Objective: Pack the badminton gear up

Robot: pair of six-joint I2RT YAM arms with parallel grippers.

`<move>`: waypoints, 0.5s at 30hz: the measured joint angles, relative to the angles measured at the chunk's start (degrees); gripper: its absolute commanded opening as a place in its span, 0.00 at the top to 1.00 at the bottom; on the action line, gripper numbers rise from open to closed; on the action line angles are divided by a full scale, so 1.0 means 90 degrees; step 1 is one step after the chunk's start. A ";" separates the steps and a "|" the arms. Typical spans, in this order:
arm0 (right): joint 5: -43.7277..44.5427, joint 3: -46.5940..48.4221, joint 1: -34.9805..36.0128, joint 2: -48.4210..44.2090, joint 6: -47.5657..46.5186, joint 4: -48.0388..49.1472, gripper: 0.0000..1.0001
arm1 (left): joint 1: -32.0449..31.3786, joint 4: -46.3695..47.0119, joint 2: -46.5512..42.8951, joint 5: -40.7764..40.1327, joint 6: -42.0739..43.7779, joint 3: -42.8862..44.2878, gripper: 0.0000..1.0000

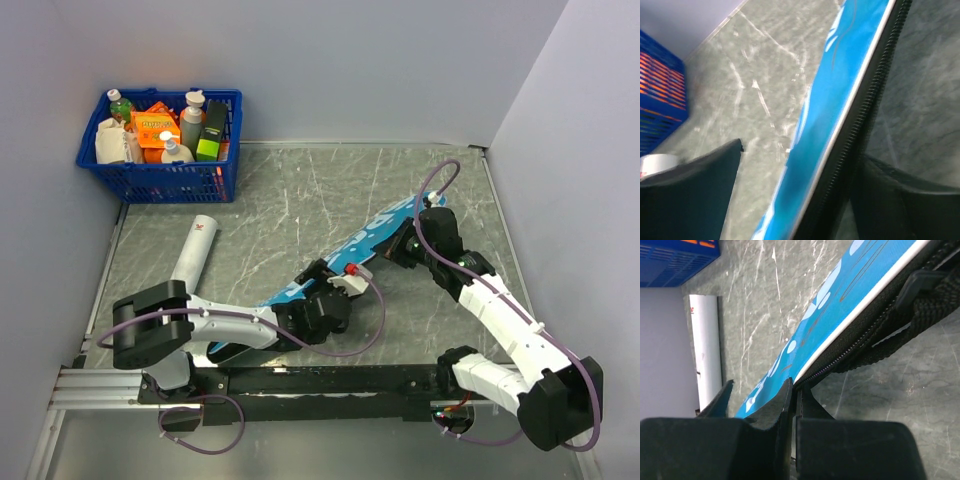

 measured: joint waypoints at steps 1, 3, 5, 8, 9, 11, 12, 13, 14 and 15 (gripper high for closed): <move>-0.0015 0.0000 0.0000 -0.0010 -0.0010 -0.0010 1.00 | 0.0029 -0.0010 -0.0022 0.0095 -0.0085 -0.0015 0.81; -0.0075 0.0000 0.0000 -0.0010 -0.0012 -0.0005 1.00 | 0.0078 -0.0085 -0.0075 0.0328 -0.0228 -0.0034 0.99; -0.0095 0.0000 0.0000 -0.0010 -0.0027 0.0012 1.00 | 0.0097 -0.0250 -0.0126 0.0588 -0.0296 -0.0034 0.99; -0.0121 0.0000 0.0000 -0.0010 -0.0056 -0.0039 0.83 | 0.0102 -0.0466 -0.0202 0.0816 -0.0483 -0.0034 0.99; -0.0138 0.0000 0.0000 -0.0010 -0.0070 -0.0061 0.73 | 0.0104 -0.0542 -0.0233 0.0865 -0.0578 -0.0032 0.99; -0.0155 0.0002 0.0000 -0.0010 -0.0165 -0.0102 0.61 | 0.0107 -0.0716 -0.0296 0.0906 -0.0804 -0.0022 0.99; -0.0155 0.0002 0.0000 -0.0012 -0.0216 -0.0134 0.56 | 0.0107 -0.0833 -0.0316 0.0899 -0.0937 -0.0002 0.99; -0.0134 0.0002 -0.0005 -0.0034 -0.0277 -0.0170 0.50 | 0.0107 -0.0976 -0.0318 0.0882 -0.1059 0.0036 0.99; -0.0075 0.0005 -0.0015 -0.0092 -0.0396 -0.0284 0.48 | 0.0107 -0.1144 -0.0316 0.0850 -0.1209 0.0078 0.99; 0.0022 0.0012 -0.0027 -0.0172 -0.0457 -0.0391 0.46 | 0.0104 -0.1302 -0.0313 0.0797 -0.1324 0.0112 0.99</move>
